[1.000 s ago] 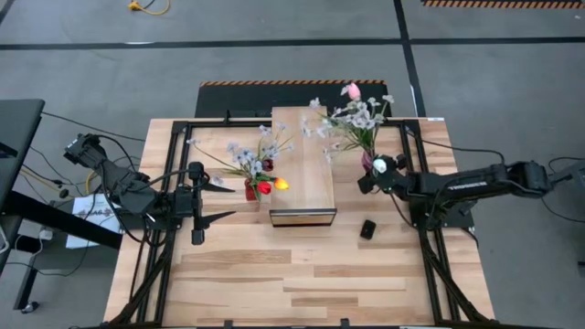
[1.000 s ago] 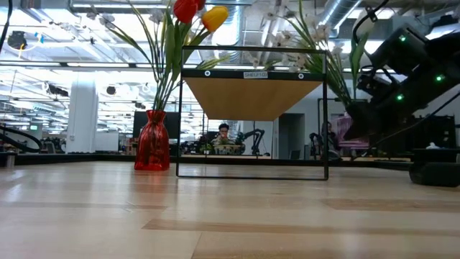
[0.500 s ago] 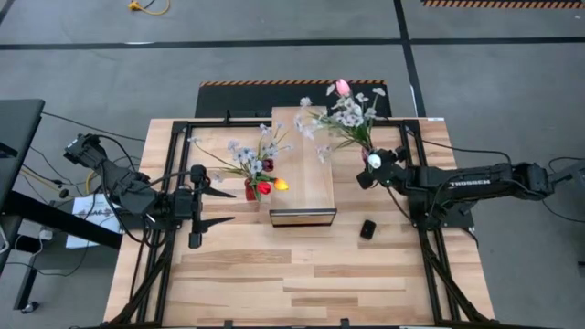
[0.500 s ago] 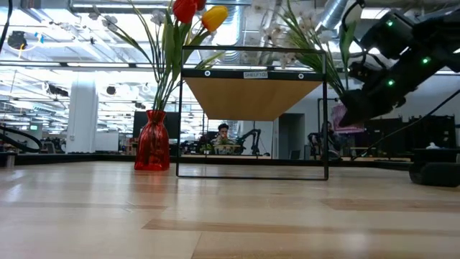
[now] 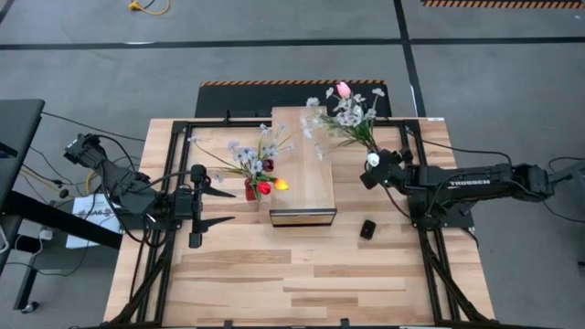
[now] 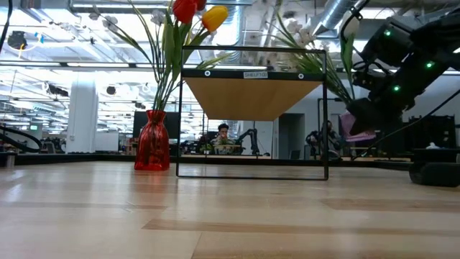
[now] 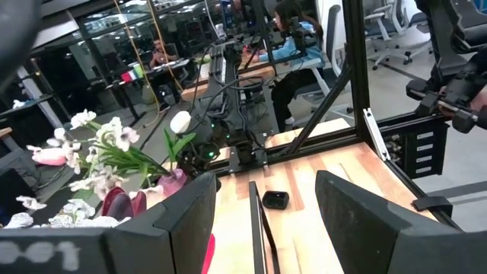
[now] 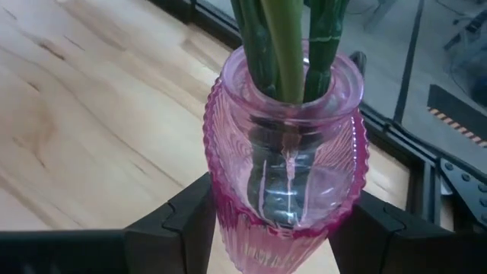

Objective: Pick and place flowers into a vace then onto a shelf
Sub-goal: Put the purple flower vase with flowers on the shelf

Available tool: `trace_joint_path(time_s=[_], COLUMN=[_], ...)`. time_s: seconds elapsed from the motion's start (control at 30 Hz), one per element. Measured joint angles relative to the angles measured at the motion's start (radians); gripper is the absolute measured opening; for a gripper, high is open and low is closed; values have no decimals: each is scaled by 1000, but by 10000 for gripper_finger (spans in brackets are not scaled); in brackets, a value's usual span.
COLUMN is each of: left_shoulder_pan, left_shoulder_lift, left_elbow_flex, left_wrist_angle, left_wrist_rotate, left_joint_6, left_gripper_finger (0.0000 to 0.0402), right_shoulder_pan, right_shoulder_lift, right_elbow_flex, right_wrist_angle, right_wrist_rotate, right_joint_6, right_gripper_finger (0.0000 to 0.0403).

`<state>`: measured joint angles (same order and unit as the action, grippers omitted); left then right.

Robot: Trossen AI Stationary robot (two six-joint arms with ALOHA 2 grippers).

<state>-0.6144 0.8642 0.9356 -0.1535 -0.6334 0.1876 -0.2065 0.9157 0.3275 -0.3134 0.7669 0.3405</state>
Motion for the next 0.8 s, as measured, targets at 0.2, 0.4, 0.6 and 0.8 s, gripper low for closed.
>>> trace_joint_path(time_s=[0.2,0.4,0.6,0.8], left_shoulder_pan=[0,0,0,0], left_shoulder_lift=[0,0,0,0], left_elbow_flex=[0,0,0,0], left_wrist_angle=[0,0,0,0], left_wrist_rotate=[0,0,0,0], left_joint_6=[-1,-1,-2,-10], left_gripper_finger=[217,217,217,217], right_shoulder_pan=[-26,-41,-73,-127], right_shoulder_lift=[0,0,0,0], right_elbow_flex=[4,57,131,203], right_wrist_angle=[2,6,5,26], right_wrist_rotate=[43,48,50,49], right_joint_6=[-4,-45,-100,-169], right_gripper_finger=[191,191,191,191])
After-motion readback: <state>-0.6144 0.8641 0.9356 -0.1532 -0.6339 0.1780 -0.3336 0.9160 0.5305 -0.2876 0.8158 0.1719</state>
